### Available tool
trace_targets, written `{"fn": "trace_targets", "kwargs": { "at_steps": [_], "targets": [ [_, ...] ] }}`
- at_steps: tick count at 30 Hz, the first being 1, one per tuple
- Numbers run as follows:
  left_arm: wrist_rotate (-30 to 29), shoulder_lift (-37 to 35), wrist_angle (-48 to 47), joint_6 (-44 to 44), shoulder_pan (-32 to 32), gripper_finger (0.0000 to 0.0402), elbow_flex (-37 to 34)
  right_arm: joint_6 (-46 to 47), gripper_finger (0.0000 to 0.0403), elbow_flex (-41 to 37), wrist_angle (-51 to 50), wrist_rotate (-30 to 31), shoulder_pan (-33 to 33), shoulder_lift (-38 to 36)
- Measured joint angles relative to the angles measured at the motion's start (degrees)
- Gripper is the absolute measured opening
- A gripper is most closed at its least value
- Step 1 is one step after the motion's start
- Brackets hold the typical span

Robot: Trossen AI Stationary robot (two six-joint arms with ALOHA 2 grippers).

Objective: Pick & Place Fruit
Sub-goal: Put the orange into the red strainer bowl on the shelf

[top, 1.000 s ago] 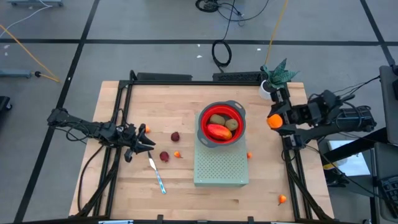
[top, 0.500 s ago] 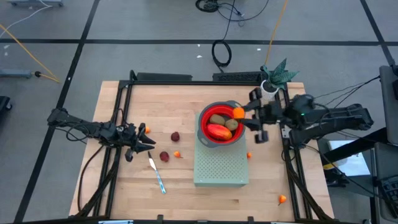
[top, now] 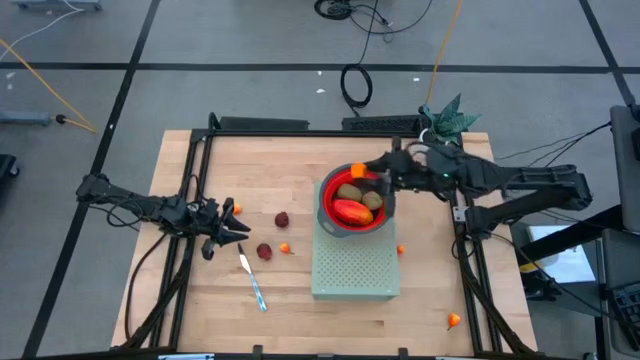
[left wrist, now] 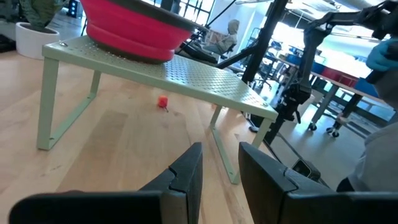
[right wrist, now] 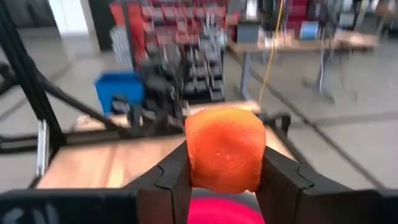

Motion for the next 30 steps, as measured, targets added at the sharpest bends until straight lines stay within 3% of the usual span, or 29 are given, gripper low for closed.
{"fn": "trace_targets", "kwargs": {
  "at_steps": [8,20,30],
  "targets": [
    [0.0,0.0,-1.98,-0.04,0.0,0.0102,-0.02,5.34,0.0132,7.19,-16.66,-0.17,-1.44,6.14],
    [0.0,0.0,-3.1,2.57,0.0,0.0102,-0.02,14.27,0.0132,7.43,-30.75,-1.81,-1.4,8.93],
    [-0.18,0.0,-2.96,2.09,0.0,0.0102,-0.02,14.68,0.016,7.4,-32.76,-3.72,-1.4,8.66]
  ]
}}
